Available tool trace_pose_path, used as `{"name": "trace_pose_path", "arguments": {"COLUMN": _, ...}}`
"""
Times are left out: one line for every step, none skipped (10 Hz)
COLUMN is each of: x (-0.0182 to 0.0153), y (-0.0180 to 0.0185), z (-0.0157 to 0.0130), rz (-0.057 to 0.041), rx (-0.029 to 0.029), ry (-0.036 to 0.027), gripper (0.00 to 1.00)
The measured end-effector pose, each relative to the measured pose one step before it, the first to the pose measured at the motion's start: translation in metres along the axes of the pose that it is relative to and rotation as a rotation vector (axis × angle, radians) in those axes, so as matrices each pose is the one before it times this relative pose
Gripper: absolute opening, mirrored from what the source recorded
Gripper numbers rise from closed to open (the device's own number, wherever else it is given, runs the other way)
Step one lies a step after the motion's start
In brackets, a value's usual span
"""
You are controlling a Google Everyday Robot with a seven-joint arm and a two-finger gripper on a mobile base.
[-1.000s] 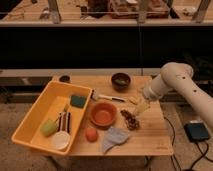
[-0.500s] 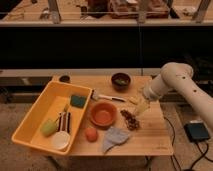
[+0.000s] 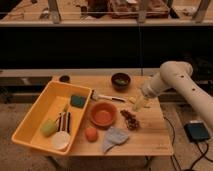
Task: Place pepper in table surface
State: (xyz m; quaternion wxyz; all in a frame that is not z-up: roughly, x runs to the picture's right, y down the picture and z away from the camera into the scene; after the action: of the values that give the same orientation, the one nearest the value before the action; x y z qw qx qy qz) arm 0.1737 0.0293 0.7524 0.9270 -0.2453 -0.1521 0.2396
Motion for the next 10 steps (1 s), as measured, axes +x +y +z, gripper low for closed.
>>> {"name": "trace_pose_path", "arguments": {"x": -0.00978, "y": -0.02060, "z": 0.00366, "rz": 0.00524, "rx": 0.02573, "ry": -0.00866, "gripper": 0.80}}
{"name": "trace_pose_path", "arguments": {"x": -0.00903, "y": -0.01765, "z": 0.00434, "rz": 0.00476, "rx": 0.01782, "ry": -0.00986, "gripper": 0.80}}
{"name": "trace_pose_path", "arguments": {"x": -0.01524, "y": -0.02676, "z": 0.00588, "rz": -0.00582, "rx": 0.03419, "ry": -0.01192, "gripper": 0.80}}
{"name": "trace_pose_path", "arguments": {"x": -0.01220, "y": -0.02123, "z": 0.00491, "rz": -0.00351, "rx": 0.03081, "ry": -0.00586, "gripper": 0.80}}
{"name": "trace_pose_path", "arguments": {"x": -0.00995, "y": -0.01823, "z": 0.00358, "rz": -0.00127, "rx": 0.02556, "ry": -0.00353, "gripper": 0.80}}
{"name": "trace_pose_path", "arguments": {"x": -0.01215, "y": -0.02245, "z": 0.00710, "rz": -0.00076, "rx": 0.02183, "ry": 0.00184, "gripper": 0.80}}
{"name": "trace_pose_path", "arguments": {"x": -0.00709, "y": -0.01198, "z": 0.00288, "rz": -0.00006, "rx": 0.01332, "ry": 0.00005, "gripper": 0.80}}
{"name": "trace_pose_path", "arguments": {"x": -0.00417, "y": -0.00657, "z": 0.00260, "rz": -0.00064, "rx": 0.00662, "ry": 0.00141, "gripper": 0.80}}
{"name": "trace_pose_path", "arguments": {"x": -0.00043, "y": -0.00184, "z": 0.00000, "rz": 0.00077, "rx": 0.00250, "ry": 0.00014, "gripper": 0.80}}
{"name": "trace_pose_path", "arguments": {"x": 0.00044, "y": 0.00005, "z": -0.00007, "rz": 0.00001, "rx": 0.00001, "ry": 0.00063, "gripper": 0.80}}
